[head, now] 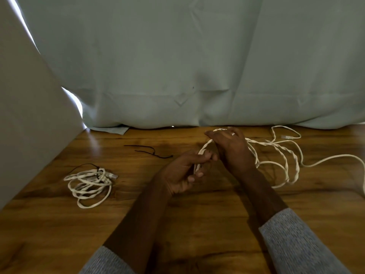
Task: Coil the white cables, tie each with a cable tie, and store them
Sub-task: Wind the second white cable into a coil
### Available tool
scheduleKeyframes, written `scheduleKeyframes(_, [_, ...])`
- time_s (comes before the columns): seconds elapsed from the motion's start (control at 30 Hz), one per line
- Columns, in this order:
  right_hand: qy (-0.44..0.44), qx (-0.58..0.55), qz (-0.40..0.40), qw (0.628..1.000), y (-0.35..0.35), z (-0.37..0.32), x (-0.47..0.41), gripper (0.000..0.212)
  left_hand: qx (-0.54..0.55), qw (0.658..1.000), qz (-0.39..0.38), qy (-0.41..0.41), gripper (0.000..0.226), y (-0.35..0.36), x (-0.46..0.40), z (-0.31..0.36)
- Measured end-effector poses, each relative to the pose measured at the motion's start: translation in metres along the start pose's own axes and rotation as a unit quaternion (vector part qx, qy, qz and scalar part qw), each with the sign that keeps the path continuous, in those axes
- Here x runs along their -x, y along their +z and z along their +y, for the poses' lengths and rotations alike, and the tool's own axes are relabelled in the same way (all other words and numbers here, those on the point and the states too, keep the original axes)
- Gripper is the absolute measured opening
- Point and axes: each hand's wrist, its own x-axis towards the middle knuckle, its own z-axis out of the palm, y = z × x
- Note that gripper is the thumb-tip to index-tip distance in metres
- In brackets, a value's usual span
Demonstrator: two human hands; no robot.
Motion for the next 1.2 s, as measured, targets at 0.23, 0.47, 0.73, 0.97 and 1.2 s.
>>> scheduleKeyframes(0.23, [0.032, -0.001, -0.091, 0.995, 0.006, -0.008, 0.002, 0.032, 0.126, 0.980, -0.097, 0.123, 0.058, 0.007, 0.002, 0.006])
scheduleKeyframes(0.47, [0.025, 0.018, -0.075, 0.997, 0.007, -0.028, -0.004, 0.016, 0.327, 0.917, -0.103, 0.205, 0.061, -0.002, -0.004, 0.016])
scheduleKeyframes(0.73, [0.004, -0.087, -0.148, 0.985, 0.007, -0.040, -0.008, 0.015, 0.300, 0.901, 0.091, 0.300, 0.039, -0.003, -0.006, 0.032])
scheduleKeyframes(0.97, [0.020, -0.176, -0.255, 0.950, 0.007, -0.052, -0.003, 0.016, 0.155, 0.908, 0.225, 0.317, 0.025, -0.009, -0.018, 0.022])
scheduleKeyframes(1.2, [0.044, -0.253, -0.303, 0.918, 0.003, -0.049, 0.003, 0.030, -0.287, 0.861, 0.331, 0.259, 0.040, -0.008, -0.026, 0.001])
